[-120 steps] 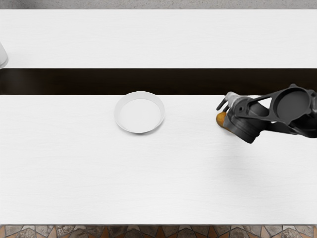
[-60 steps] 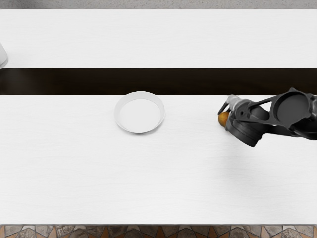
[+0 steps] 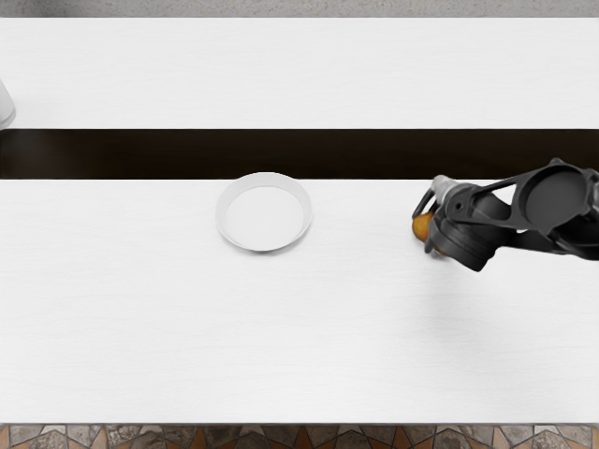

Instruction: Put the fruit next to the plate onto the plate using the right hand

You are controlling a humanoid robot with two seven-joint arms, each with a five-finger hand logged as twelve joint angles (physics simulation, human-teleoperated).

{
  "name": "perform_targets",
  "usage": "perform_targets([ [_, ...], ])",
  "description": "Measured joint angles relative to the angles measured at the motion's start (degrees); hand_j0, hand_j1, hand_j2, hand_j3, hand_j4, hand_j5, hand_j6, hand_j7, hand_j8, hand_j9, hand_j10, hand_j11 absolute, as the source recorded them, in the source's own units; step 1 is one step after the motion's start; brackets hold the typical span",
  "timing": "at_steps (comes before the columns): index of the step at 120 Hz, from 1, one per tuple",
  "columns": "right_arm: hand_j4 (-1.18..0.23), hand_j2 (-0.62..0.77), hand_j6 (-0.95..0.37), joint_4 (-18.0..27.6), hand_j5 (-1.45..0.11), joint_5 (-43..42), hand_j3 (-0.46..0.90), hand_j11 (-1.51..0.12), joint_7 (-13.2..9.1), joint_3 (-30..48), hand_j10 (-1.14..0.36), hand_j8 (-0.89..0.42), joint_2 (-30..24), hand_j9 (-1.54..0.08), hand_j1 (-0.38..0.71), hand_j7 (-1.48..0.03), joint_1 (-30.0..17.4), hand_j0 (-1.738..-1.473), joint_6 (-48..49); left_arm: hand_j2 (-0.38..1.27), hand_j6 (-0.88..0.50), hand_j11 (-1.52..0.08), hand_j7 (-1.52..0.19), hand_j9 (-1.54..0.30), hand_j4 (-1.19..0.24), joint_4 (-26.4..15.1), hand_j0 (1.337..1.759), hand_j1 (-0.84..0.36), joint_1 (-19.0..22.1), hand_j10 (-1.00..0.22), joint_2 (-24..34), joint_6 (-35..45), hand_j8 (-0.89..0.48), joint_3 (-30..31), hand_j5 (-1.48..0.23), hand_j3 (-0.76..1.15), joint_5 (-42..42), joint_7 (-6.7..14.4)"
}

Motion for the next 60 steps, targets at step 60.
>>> perform_targets([
  [60, -0.76, 0.30, -0.48, 1.6, -1.14, 3.5, 0.00, -1.13, 0.0, 9.6, -0.75, -0.53, 0.2, -1.14, 0.24, -1.13, 5.3, -1.651, 0.0, 0.00, 0.00, 0.00, 0.00, 0.00, 0.00, 0.0, 1.658, 0.35, 0.0, 0.00, 0.0, 0.0, 0.00, 0.0, 0.00, 0.00, 0.0, 0.0],
])
